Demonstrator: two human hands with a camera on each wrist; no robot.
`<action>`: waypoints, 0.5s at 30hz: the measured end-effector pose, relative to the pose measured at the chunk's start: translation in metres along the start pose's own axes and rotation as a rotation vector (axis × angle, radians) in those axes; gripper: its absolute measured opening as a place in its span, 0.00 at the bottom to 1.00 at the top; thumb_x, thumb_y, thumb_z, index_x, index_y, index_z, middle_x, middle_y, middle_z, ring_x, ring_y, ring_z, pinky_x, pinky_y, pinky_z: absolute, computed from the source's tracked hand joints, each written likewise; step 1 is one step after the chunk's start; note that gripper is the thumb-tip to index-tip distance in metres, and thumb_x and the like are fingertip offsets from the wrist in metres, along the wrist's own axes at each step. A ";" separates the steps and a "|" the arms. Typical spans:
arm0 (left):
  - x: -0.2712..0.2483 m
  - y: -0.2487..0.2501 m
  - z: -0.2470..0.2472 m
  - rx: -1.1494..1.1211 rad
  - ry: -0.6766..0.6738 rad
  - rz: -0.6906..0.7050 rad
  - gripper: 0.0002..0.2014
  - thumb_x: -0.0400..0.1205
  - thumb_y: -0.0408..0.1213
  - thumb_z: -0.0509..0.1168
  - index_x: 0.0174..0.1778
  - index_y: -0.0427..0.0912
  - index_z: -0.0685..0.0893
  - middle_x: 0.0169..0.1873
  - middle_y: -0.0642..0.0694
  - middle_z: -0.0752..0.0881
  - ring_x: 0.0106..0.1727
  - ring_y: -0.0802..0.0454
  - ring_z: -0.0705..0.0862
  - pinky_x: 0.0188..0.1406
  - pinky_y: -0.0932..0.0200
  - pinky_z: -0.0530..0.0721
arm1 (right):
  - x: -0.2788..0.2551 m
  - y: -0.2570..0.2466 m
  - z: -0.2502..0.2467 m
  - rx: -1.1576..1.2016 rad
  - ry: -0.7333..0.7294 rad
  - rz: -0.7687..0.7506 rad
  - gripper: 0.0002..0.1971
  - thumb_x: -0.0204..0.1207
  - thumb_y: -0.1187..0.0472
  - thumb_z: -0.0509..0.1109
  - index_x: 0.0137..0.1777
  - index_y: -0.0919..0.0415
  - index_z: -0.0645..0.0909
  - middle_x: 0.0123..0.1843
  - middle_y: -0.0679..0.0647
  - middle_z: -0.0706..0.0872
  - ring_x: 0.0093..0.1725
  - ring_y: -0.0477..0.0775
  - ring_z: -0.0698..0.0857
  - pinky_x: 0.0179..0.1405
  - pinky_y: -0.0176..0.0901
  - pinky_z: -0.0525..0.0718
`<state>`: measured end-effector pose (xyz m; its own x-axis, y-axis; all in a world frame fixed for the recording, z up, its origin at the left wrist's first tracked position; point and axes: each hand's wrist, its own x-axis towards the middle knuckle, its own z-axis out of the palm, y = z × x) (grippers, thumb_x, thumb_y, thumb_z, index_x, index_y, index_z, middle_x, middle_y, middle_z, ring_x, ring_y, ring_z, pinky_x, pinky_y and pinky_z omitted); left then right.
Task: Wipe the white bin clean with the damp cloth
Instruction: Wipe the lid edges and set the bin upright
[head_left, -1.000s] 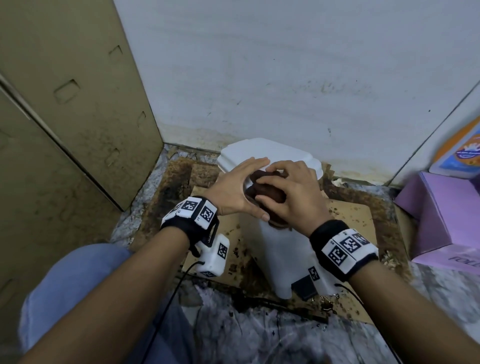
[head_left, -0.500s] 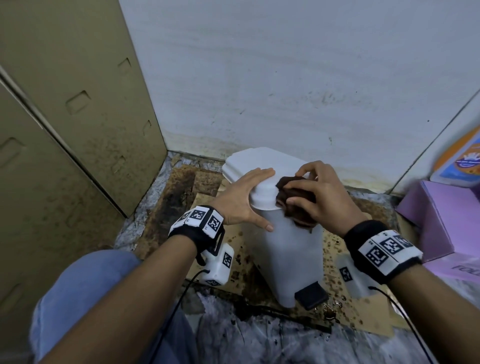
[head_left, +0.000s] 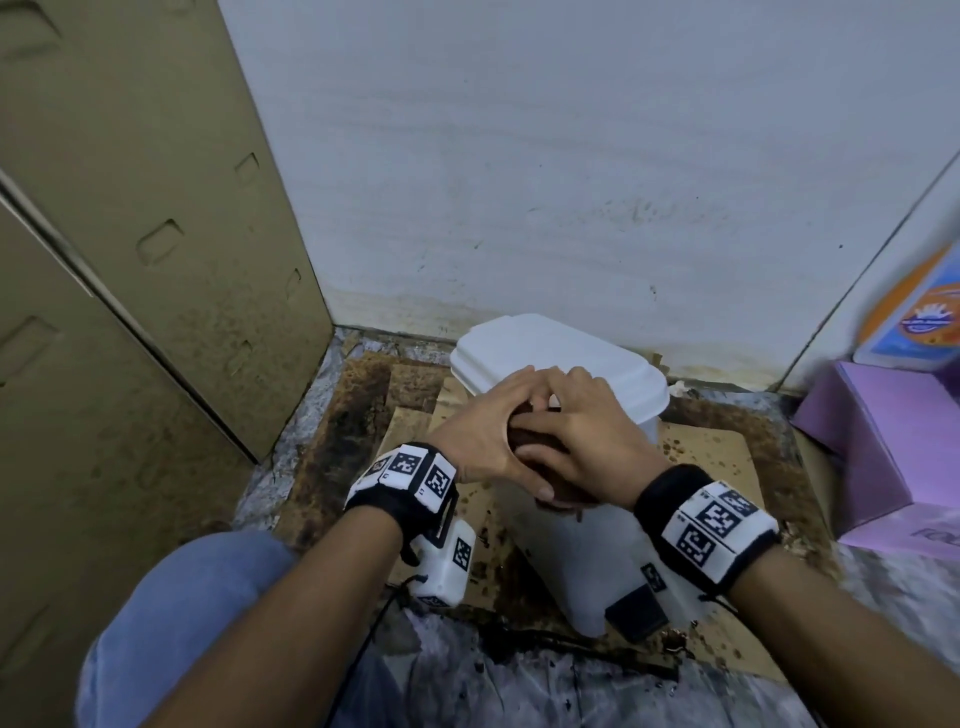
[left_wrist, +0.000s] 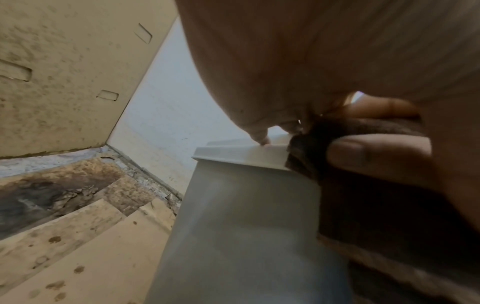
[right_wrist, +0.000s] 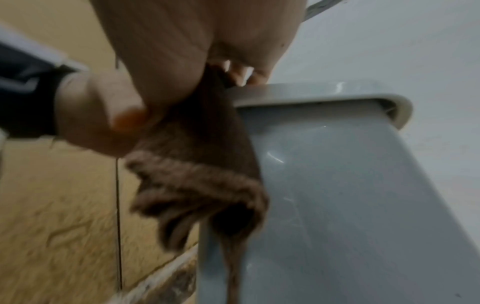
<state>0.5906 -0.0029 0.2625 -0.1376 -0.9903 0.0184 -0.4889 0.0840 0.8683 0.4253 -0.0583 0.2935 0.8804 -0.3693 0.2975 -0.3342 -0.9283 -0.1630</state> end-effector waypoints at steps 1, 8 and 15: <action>-0.001 0.000 0.000 0.016 -0.005 0.009 0.56 0.53 0.45 0.88 0.78 0.60 0.67 0.79 0.57 0.68 0.84 0.56 0.59 0.83 0.46 0.62 | -0.004 0.007 -0.005 0.083 -0.021 -0.021 0.18 0.75 0.44 0.62 0.54 0.50 0.88 0.48 0.54 0.78 0.47 0.51 0.68 0.45 0.45 0.69; -0.008 0.000 0.005 -0.050 0.124 -0.065 0.47 0.67 0.48 0.82 0.81 0.54 0.68 0.81 0.62 0.64 0.84 0.67 0.52 0.86 0.47 0.52 | -0.036 0.075 -0.040 0.164 0.101 0.285 0.14 0.72 0.60 0.76 0.58 0.49 0.87 0.50 0.50 0.76 0.54 0.54 0.74 0.53 0.41 0.67; -0.013 0.004 0.041 -0.201 0.450 -0.223 0.42 0.65 0.58 0.80 0.75 0.69 0.71 0.85 0.57 0.52 0.86 0.57 0.48 0.84 0.47 0.57 | -0.046 0.088 -0.025 0.706 0.144 0.602 0.10 0.78 0.60 0.71 0.54 0.44 0.80 0.59 0.50 0.82 0.58 0.51 0.81 0.59 0.46 0.79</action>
<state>0.5550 0.0147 0.2455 0.3553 -0.9348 -0.0047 -0.2837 -0.1126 0.9523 0.3476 -0.1238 0.2889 0.5599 -0.8244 0.0833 -0.3969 -0.3550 -0.8464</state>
